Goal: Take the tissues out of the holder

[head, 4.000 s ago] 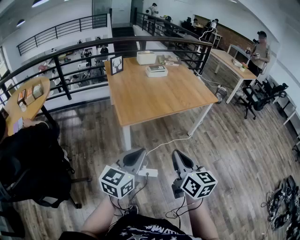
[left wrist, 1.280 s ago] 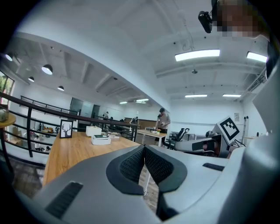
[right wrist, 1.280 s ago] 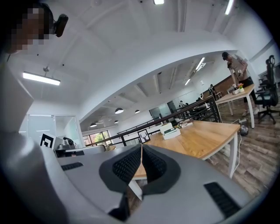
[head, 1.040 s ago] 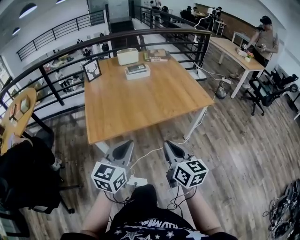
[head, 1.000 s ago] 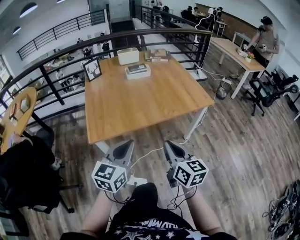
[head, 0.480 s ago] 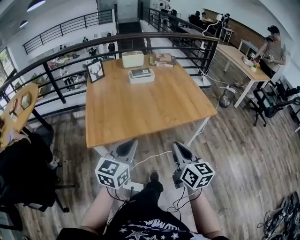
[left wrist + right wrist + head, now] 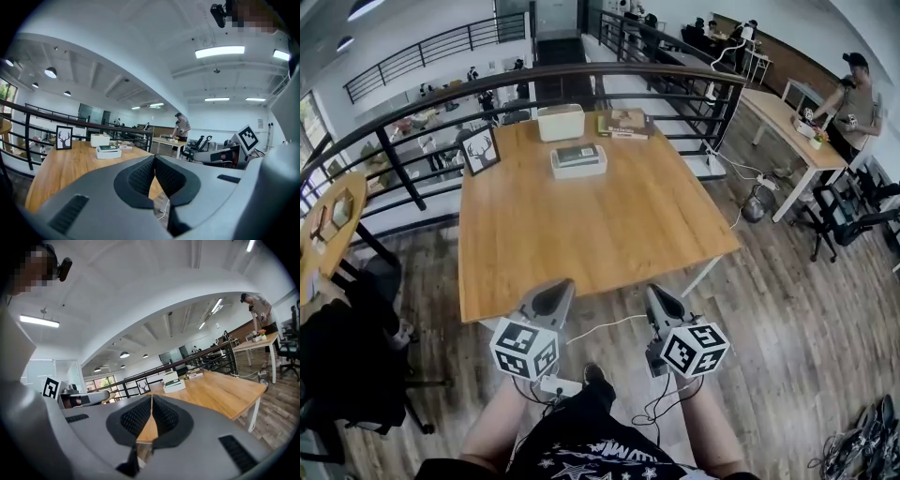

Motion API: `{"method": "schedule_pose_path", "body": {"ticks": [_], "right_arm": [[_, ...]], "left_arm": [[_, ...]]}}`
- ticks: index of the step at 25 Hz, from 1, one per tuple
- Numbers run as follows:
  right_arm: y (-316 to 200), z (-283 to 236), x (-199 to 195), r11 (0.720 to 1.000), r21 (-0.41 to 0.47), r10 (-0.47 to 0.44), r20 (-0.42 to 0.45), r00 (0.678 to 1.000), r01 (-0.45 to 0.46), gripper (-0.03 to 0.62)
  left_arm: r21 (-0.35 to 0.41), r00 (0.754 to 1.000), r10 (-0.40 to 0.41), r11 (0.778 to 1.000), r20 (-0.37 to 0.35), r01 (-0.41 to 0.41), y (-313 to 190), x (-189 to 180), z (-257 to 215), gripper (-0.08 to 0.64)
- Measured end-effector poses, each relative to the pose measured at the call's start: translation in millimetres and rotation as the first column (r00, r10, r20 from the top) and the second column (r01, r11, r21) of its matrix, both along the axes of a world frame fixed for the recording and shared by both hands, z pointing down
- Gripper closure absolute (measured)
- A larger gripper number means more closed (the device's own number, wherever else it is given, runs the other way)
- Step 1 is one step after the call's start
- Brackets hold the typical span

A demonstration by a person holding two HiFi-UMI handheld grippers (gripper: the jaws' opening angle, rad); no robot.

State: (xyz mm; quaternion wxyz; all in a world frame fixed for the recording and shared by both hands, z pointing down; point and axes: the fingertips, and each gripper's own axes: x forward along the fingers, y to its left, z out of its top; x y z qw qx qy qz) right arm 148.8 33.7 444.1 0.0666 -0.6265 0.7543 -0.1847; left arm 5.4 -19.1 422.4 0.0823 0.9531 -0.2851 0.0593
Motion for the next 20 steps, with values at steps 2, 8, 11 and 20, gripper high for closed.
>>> {"method": "schedule_pose_path", "body": {"ticks": [2,8,11,20], "right_arm": [[-25,2,7,1.000,-0.011,-0.012,-0.001,1.000,0.012,0.574],[-102,-13,27,0.999,-0.015,-0.044,-0.017,0.999,0.044,0.574],[-138,-17,35,0.997,-0.016,-0.071,-0.036,0.997,0.070,0.574],[-224,-8,65,0.995,-0.055,-0.081,-0.026,0.996,0.080,0.574]], "left_arm": [[-0.012,1.000,-0.015,1.000,0.002,0.015,-23,4,4,0.548],[-0.025,0.999,-0.040,0.999,-0.004,0.040,-93,23,-3,0.548],[-0.029,0.998,-0.058,0.998,-0.015,0.057,-130,34,-6,0.548],[-0.044,0.995,-0.096,0.995,-0.041,0.094,-213,57,-4,0.548]]}}
